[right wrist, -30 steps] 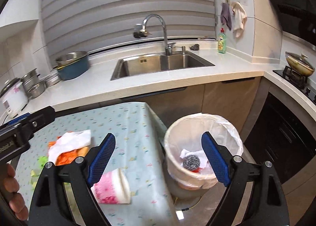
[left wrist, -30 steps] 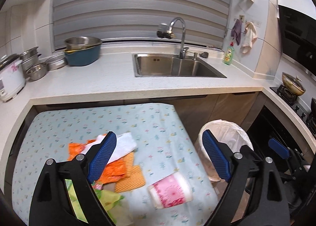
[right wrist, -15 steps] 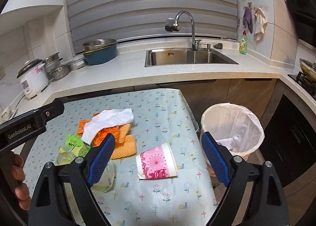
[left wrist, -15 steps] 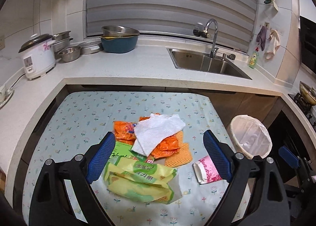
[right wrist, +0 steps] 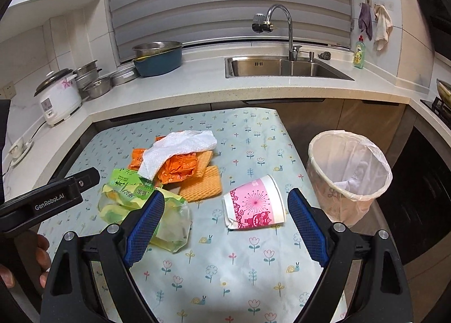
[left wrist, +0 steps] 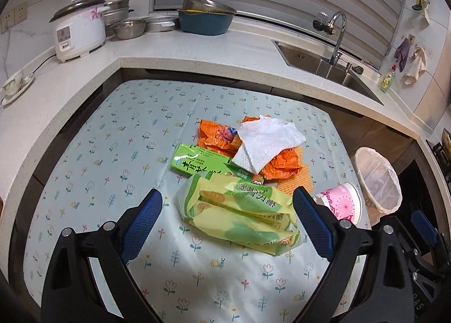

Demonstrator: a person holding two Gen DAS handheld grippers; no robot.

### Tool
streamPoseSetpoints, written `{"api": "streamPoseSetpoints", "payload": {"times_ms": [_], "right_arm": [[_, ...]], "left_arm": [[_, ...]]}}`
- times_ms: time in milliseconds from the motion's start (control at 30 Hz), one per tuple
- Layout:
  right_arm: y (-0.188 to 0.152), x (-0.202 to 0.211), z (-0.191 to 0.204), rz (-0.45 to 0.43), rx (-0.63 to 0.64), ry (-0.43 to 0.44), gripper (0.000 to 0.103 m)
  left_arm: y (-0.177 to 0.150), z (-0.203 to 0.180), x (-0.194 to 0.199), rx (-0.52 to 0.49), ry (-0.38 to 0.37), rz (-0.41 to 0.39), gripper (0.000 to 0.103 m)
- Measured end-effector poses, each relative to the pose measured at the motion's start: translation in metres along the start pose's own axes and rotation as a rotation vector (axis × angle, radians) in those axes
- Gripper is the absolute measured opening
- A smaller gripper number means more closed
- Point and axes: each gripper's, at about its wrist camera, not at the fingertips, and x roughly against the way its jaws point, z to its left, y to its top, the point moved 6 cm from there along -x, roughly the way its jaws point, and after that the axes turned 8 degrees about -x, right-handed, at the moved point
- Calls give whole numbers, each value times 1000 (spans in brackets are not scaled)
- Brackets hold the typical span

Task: Collect trash
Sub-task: 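Move both tools back over the table toward the remaining trash, then grasp the yellow-green snack bag with the left gripper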

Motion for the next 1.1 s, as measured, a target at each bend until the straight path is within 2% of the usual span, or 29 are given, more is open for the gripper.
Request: {"api": "streamPoseSetpoints", "payload": {"times_ms": [167, 367, 567, 600, 633, 700, 867, 1100], "right_arm": [[-10, 0, 2, 12, 0, -1, 85], [-14, 0, -3, 21, -15, -7, 85], [-17, -3, -12, 32, -24, -20, 85], [-17, -5, -15, 35, -28, -22, 85], [-18, -6, -17, 38, -33, -23, 85], [-19, -8, -19, 42, -42, -22, 85], [-18, -11, -18, 46, -45, -18, 85], [-12, -18, -3, 47, -43, 16, 85]], "left_arm": [[-14, -6, -12, 53, -63, 69, 89], [-32, -18, -36, 99, -83, 167, 87], [-41, -24, -53, 115, -120, 214, 53], [-41, -25, -54, 113, -129, 218, 43], [-42, -26, -55, 109, -146, 223, 26], [-42, -26, -53, 104, -165, 228, 8], [-32, -14, -32, 71, -101, 149, 4], [-6, 14, -3, 82, -48, 57, 4]]}}
